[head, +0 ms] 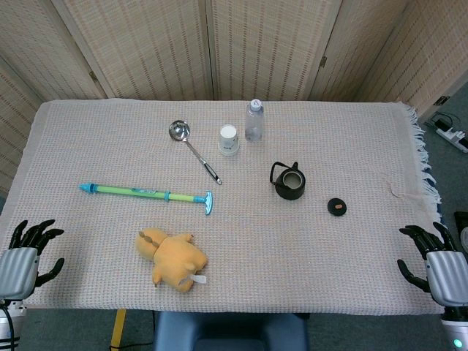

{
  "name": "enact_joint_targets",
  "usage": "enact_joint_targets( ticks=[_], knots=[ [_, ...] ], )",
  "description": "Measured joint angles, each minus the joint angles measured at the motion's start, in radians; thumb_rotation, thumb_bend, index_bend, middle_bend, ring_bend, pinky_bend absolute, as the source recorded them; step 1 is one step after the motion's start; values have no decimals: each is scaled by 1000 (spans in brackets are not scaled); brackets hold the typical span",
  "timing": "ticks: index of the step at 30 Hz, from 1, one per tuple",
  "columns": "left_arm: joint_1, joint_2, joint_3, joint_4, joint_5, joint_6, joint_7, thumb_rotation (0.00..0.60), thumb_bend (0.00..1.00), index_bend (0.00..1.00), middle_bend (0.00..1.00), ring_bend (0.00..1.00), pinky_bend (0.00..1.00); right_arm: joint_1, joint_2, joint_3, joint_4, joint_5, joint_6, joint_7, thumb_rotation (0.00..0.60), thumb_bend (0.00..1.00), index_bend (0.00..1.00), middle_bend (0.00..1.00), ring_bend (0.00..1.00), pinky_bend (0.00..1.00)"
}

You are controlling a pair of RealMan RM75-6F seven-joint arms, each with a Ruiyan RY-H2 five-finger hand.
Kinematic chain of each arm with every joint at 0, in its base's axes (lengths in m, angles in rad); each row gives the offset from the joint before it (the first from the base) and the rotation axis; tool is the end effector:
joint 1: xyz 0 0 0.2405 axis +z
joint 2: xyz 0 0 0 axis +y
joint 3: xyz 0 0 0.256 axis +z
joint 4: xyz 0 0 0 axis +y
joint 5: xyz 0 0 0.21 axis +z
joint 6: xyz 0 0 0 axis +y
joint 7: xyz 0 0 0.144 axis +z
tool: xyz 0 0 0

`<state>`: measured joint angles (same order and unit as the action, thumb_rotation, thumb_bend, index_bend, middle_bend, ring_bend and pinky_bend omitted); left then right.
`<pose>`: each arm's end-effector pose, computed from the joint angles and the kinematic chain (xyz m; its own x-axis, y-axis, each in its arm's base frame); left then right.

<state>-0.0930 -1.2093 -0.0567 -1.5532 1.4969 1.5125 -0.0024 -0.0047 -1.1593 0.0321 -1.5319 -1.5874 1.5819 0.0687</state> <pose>-0.3113 0.1852 0.1400 0.3624 -0.0325 0.9315 0.9318 -0.0119 -0.3629 -0.3220 -0.1491 0.1586 0.3722 0.0403 0.9273 -0.9277 -0.0139 0.3730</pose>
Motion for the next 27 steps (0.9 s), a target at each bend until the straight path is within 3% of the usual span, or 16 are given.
enact_joint_targets(
  ticks=[22, 24, 27],
  knots=[
    [17, -4, 2, 0, -6, 17, -2, 600, 278, 270, 134, 146, 21, 22, 5, 3, 3, 0, -27, 2, 600, 343, 243, 268, 313, 99],
    [17, -4, 3, 1, -6, 13, -2, 600, 278, 270, 134, 146, 21, 25, 5, 3, 3, 1, -34, -2, 600, 343, 243, 269, 365, 117],
    [15, -5, 3, 1, -6, 11, -2, 600, 278, 270, 134, 146, 21, 33, 7, 5, -4, 7, -50, -16, 600, 343, 243, 268, 507, 261]
  ],
)
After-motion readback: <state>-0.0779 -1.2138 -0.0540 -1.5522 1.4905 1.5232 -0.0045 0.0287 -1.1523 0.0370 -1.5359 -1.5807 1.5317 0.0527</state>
